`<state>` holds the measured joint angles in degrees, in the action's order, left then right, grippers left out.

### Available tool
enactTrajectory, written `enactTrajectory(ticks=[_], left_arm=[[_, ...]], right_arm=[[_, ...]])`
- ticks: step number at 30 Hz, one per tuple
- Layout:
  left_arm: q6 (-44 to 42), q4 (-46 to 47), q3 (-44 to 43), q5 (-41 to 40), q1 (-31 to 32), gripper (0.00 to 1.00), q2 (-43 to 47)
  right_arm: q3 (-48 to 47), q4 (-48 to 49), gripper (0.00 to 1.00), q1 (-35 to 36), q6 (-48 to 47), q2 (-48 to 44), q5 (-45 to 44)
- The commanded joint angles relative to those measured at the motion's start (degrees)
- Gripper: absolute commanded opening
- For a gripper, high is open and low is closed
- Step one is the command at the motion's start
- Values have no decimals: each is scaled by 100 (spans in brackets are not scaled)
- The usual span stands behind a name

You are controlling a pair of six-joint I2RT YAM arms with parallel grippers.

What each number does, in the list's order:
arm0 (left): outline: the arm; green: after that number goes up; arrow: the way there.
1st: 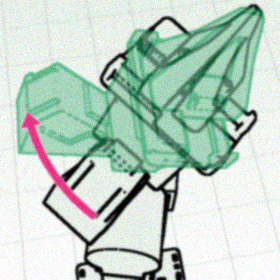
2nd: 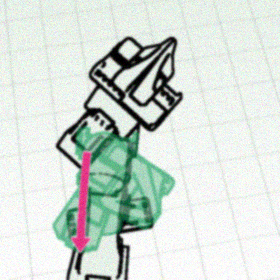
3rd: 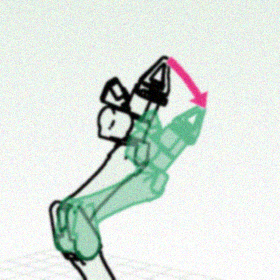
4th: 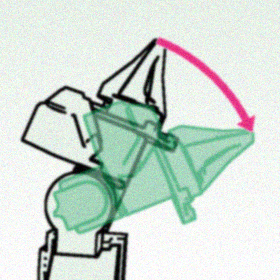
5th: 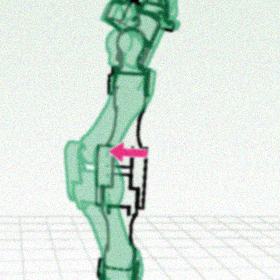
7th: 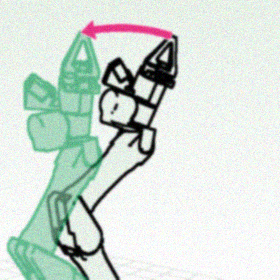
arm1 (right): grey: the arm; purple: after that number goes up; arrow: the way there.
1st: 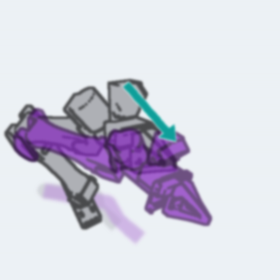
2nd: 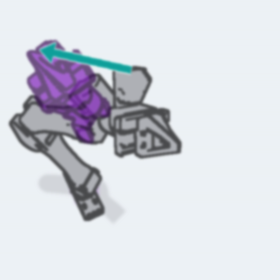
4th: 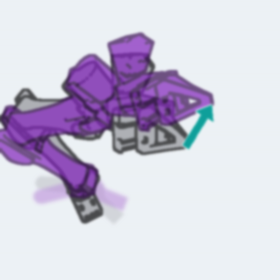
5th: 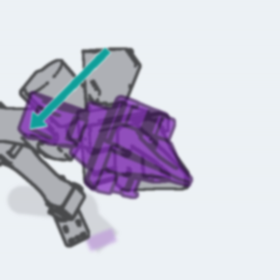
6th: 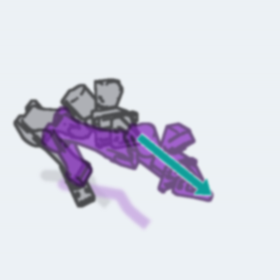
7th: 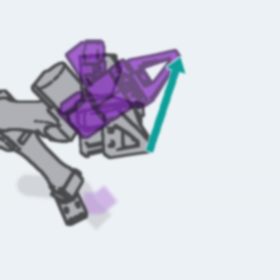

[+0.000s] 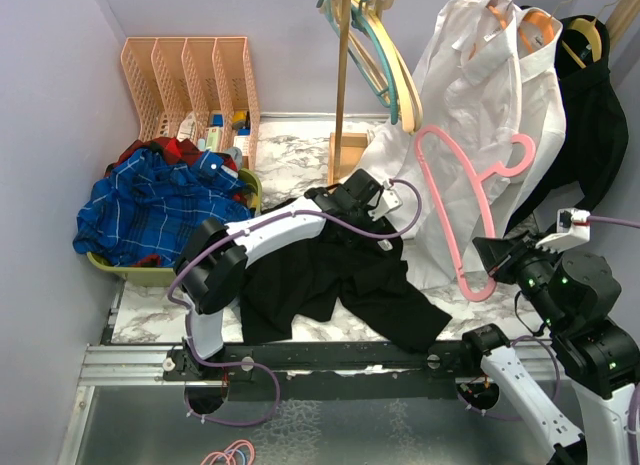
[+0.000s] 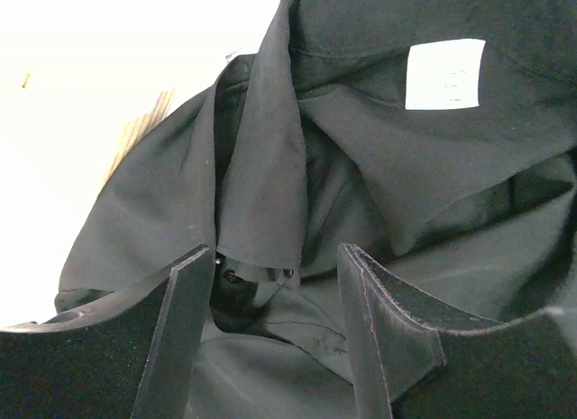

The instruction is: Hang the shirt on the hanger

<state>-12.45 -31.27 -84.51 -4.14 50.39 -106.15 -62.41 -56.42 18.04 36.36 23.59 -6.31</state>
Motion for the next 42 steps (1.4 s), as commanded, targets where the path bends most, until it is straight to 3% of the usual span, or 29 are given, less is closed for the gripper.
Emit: enactTrajectory(ticks=[1,7,17,19,24,30,35,37,38,41,42], left_arm=[[-138,291,112,-203,41,59,-99],[-194,442,149,-843,42,54,-378],[-292,375,266,-363,41,53,-532],[-282,316,239,-265,41,57,-534],[-314,157,166,-77,41,79,-407],[-424,183,180,-235,41,76,-459],[-430,269,159,-411,41,63,-609],[-442,266,139,-445,41,53,-633],[-438,255,125,-449,41,46,-635],[-372,115,-3,-508,42,0,-594],[-363,15,-72,-509,42,0,-548]], right_arm=[[138,141,1,-11,95,18,104],[368,528,1,-11,342,6,356],[362,371,1,-11,451,-79,278],[368,318,1,-11,436,-113,271],[509,309,1,-11,438,-188,272],[607,465,1,-11,447,-122,382],[650,485,1,-11,437,-132,431],[658,463,1,-11,439,-163,428],[660,445,1,-11,430,-179,428],[661,386,1,-11,273,-237,487],[656,349,1,-11,194,-255,535]])
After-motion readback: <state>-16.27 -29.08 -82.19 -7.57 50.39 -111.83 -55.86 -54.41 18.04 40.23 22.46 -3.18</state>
